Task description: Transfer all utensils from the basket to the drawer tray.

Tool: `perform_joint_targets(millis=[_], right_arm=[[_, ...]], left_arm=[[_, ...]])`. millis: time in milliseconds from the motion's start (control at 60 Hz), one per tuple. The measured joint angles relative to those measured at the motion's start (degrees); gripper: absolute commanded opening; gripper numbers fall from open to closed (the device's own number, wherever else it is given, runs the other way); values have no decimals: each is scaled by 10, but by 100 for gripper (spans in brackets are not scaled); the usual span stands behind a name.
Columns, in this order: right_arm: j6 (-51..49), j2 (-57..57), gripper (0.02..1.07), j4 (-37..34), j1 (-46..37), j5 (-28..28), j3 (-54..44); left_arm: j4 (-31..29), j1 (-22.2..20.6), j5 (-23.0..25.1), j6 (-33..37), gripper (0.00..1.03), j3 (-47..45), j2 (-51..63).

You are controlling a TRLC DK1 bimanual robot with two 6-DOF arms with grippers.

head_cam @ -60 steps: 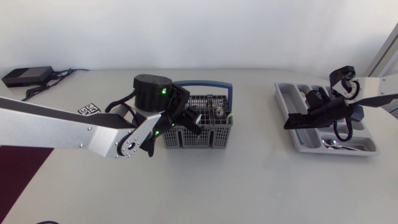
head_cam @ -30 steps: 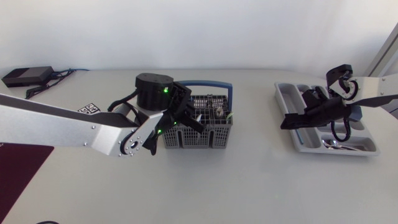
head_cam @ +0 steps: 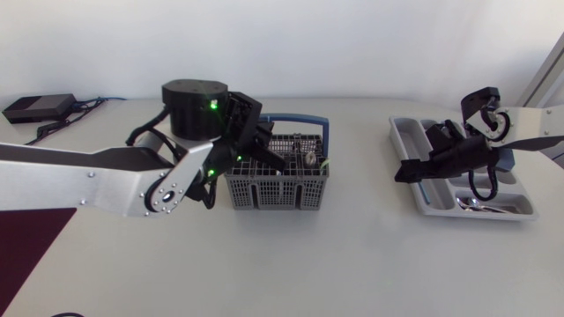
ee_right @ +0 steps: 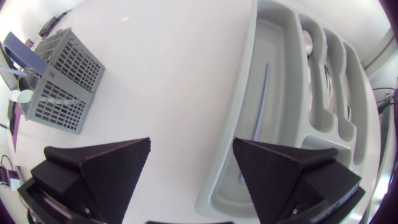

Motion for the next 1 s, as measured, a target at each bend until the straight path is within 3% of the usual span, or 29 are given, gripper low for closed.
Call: perform_joint_targets(millis=[333,517,750,1000], right_arm=[[0,-72,98,-6,22,0,-21],[0,-150,98,-17,59,-37,-42],[0,-273,98,-38,140,-93,-55],[-2,-313,95,-57,245,-117,-55]], left_arm=[[-115,1,44,-34,4,10,-145],[-206,2,83,-61,4,44,-212],[-311,57,234,-127,4,110,-224],[-355,92,381,-168,4,136,-150]])
